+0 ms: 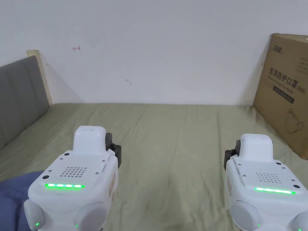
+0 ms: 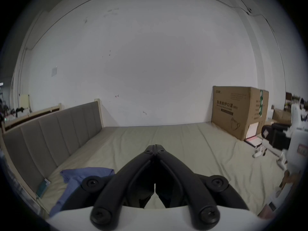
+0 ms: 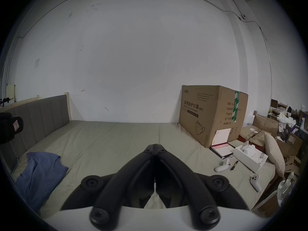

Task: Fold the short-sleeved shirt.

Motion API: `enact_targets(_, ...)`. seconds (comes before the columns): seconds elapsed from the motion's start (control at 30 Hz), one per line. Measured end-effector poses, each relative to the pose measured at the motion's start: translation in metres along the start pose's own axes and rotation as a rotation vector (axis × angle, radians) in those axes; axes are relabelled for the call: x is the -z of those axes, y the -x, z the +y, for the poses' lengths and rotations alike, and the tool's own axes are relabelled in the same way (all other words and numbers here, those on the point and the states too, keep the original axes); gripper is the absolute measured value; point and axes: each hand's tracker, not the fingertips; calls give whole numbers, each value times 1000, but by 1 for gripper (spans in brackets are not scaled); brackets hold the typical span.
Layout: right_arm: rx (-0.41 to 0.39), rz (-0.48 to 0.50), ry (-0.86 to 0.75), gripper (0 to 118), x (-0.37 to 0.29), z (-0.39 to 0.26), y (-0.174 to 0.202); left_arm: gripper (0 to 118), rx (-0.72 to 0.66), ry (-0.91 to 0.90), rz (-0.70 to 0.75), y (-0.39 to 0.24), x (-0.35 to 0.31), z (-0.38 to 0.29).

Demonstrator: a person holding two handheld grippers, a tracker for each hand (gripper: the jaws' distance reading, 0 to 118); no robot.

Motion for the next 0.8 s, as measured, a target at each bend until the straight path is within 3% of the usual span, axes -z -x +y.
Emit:
enact_targets(0.33,15,68,-22,0,-1,14,15,0,-13,-5,35,23,-2,11)
enact_targets(0.43,9,163,-32,0,0,21,43,0,9,-21,142,44,-16,14)
enact_targets(0.5,-24,235,-30,0,0,23,69,0,-18,-20,203,66,-27,15)
enact_targets(0.6,-13,368,-9,0,-4,24,105,0,-73,-29,291,98,-49,15)
enact_targets(0.8,-79,539,-8,0,-20,21,167,0,-75,-15,477,142,-89,11)
